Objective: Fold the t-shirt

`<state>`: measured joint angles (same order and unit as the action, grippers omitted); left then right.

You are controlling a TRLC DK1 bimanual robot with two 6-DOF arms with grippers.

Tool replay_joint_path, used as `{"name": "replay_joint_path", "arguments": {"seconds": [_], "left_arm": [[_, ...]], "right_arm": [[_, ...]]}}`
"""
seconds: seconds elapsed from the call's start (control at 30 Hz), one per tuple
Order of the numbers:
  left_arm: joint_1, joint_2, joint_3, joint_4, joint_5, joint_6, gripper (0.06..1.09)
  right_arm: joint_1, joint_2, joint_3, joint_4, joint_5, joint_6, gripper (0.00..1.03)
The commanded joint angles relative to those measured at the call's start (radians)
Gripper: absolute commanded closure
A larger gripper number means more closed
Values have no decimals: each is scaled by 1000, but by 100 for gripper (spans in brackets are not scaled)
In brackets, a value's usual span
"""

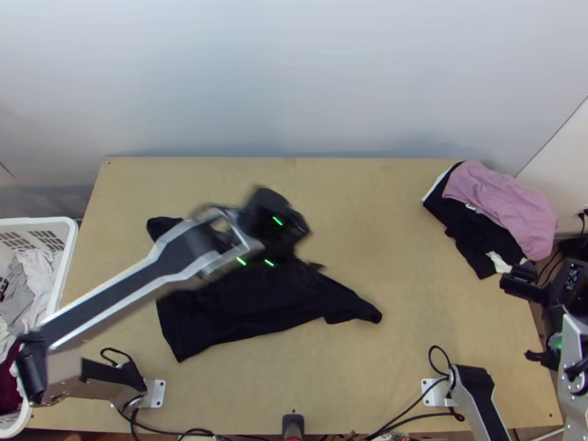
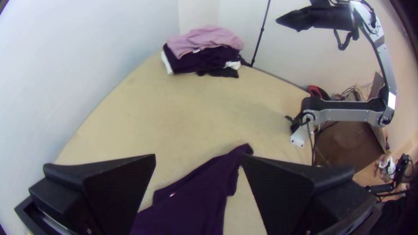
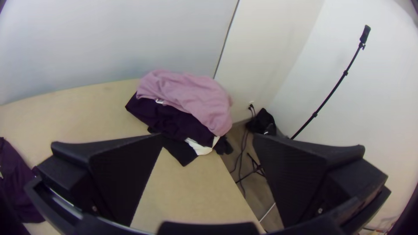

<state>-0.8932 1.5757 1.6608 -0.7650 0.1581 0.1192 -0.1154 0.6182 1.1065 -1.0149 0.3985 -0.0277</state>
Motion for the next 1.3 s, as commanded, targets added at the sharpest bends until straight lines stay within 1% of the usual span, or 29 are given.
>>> {"name": "replay_joint_path", "arguments": {"seconds": [0.0, 0.03, 0.07, 0.1, 0.13, 0.23, 0.27, 0.3, 0.33, 0.4, 0.43, 0.5, 0.53, 0.63, 0.73, 0.87, 1.03, 1.17, 1.27], "left_arm": [[381, -72, -15, -362, 89, 218, 11], [464, -75, -62, -419, 115, 272, 11], [524, -79, -116, -482, 120, 332, 11], [573, -85, -168, -530, 121, 382, 11], [620, -102, -225, -545, 123, 416, 11], [720, -149, -357, -550, 121, 451, 11], [746, -154, -397, -553, 120, 461, 11], [771, -155, -435, -553, 110, 467, 11], [800, -154, -470, -553, 95, 471, 11], [850, -151, -524, -553, 74, 473, 11], [869, -151, -541, -551, 74, 474, 11], [895, -151, -562, -545, 75, 474, 11], [896, -151, -572, -543, 74, 474, 11], [901, -157, -593, -543, 50, 474, 11], [902, -187, -613, -548, 46, 465, 11], [902, -221, -682, -547, 41, 464, 11], [889, -255, -751, -502, 40, 461, 11], [893, -210, -736, -479, 41, 430, 11], [895, -206, -702, -471, 49, 396, 16]], "right_arm": [[25, 103, 21, 6, -90, 20, 7], [42, 133, 21, -4, -127, 20, 7], [66, 175, 21, -30, -170, 20, 8], [100, 218, 21, -60, -225, 20, 10], [135, 259, 23, -88, -297, 22, 10], [207, 373, 33, -120, -504, 60, 10], [244, 420, 47, -142, -543, 60, 10], [287, 457, 59, -148, -553, 54, 10], [345, 492, 72, -159, -553, 29, 10], [465, 578, 99, -228, -553, -29, 8], [510, 606, 101, -238, -553, -37, 5], [571, 653, 98, -235, -555, -41, 5], [583, 687, 95, -235, -555, -41, 5], [605, 772, 110, -226, -555, -100, 5], [637, 854, 141, -189, -561, -100, 5], [657, 937, 158, -94, -573, -94, 5], [669, 1022, 205, -83, -609, -87, 5], [720, 1066, 165, -27, -642, -58, 6], [767, 1092, 171, 24, -641, -35, 7]]}}
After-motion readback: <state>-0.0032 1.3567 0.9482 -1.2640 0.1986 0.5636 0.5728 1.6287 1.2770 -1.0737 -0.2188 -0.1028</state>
